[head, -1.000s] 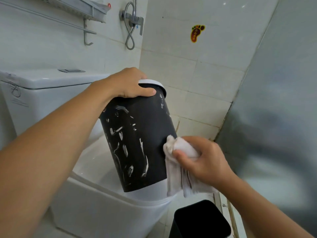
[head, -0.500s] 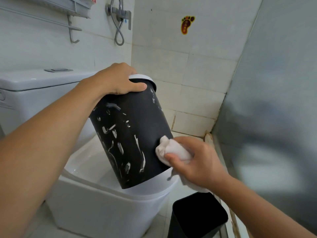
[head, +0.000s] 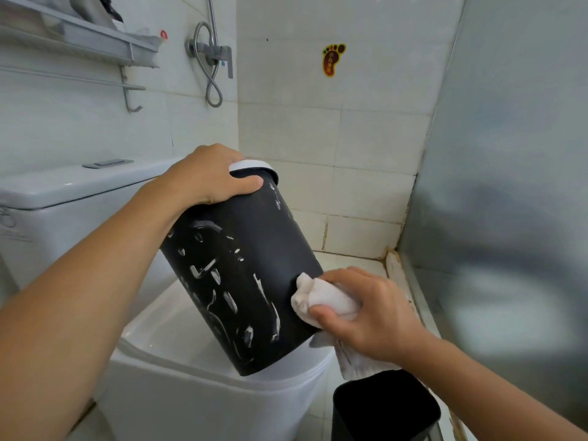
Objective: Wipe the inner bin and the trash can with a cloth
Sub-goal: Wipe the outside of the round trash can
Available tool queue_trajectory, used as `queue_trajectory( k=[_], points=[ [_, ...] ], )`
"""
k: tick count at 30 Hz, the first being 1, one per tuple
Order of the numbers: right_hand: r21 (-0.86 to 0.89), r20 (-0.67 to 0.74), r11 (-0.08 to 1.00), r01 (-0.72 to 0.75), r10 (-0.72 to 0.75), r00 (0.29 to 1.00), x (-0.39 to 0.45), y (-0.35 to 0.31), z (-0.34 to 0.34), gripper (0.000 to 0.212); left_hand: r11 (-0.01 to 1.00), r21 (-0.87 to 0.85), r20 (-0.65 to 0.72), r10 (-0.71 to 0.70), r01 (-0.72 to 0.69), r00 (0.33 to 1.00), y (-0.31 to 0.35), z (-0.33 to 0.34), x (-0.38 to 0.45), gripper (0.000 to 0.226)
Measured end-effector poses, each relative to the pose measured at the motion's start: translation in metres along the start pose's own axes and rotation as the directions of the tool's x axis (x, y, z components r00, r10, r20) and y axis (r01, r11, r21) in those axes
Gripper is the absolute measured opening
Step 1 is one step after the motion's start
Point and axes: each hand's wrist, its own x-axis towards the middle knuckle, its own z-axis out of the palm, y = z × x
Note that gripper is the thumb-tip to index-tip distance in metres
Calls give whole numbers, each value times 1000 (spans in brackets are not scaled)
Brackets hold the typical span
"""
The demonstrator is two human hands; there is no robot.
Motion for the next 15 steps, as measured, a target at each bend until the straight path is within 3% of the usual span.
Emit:
queue_trajectory(
  k=[4, 7, 10, 15],
  points=[
    [-31, -133, 979, -200, 194, 972, 14, 12, 3, 40, 1000, -26, -21, -7, 6, 1000, 2, -1, -5, 38],
    [-31, -101, 994, -106, 102, 990, 3, -1, 3, 39, 999, -16, -45, -40, 40, 998, 0, 0, -5, 38],
    [40, 25, 999, -7, 6, 1000, 0, -2, -4, 41, 999, -13, -43, -53, 52, 998, -3, 0, -4, 39],
    [25, -85, 980, -197, 199, 976, 17, 18, 2, 33, 1000, -18, -47, -20, 20, 999, 2, 0, -7, 39]
  ],
)
